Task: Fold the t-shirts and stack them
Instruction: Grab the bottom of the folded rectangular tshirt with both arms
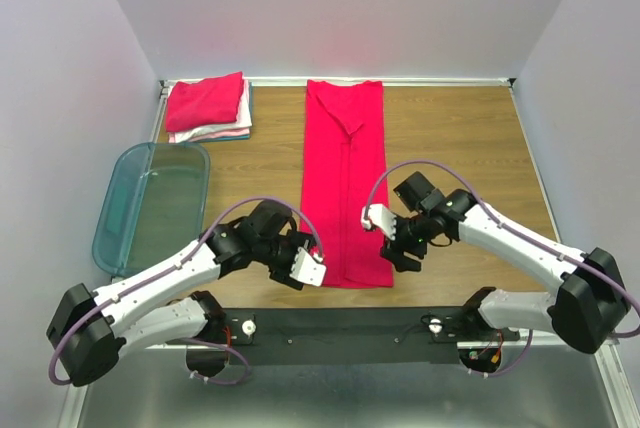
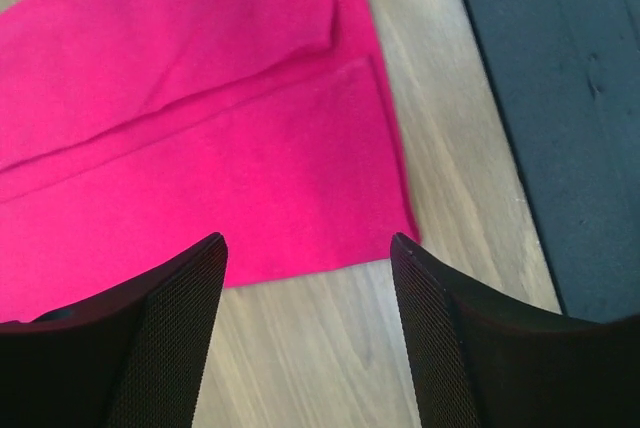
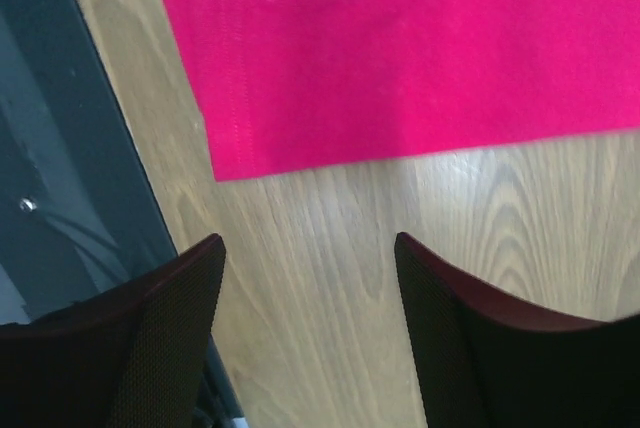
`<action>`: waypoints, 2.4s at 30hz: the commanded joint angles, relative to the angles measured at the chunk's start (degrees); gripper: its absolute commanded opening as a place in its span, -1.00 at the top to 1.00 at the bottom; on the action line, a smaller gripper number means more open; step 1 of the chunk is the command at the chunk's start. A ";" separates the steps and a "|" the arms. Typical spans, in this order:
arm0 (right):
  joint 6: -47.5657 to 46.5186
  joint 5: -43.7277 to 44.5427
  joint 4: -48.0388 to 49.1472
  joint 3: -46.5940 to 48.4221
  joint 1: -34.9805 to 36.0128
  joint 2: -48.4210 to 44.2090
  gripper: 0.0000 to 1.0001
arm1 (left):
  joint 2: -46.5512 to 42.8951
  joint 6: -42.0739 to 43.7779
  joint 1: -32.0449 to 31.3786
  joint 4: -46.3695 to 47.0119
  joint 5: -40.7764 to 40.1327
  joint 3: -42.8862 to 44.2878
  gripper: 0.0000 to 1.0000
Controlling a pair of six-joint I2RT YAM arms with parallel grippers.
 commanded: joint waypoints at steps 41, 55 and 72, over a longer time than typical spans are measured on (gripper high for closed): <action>-1.52 8.98 17.81 -14.50 19.90 7.15 0.60 | 11.85 18.32 -11.14 2.07 -8.97 -4.99 -0.08; -0.73 8.80 17.72 -14.07 19.81 5.66 0.99 | 17.40 17.97 -11.49 -0.13 -9.42 -2.44 0.77; -4.33 14.59 16.93 -6.77 17.00 -1.80 0.99 | 7.90 13.83 -4.20 1.79 -5.81 3.71 1.00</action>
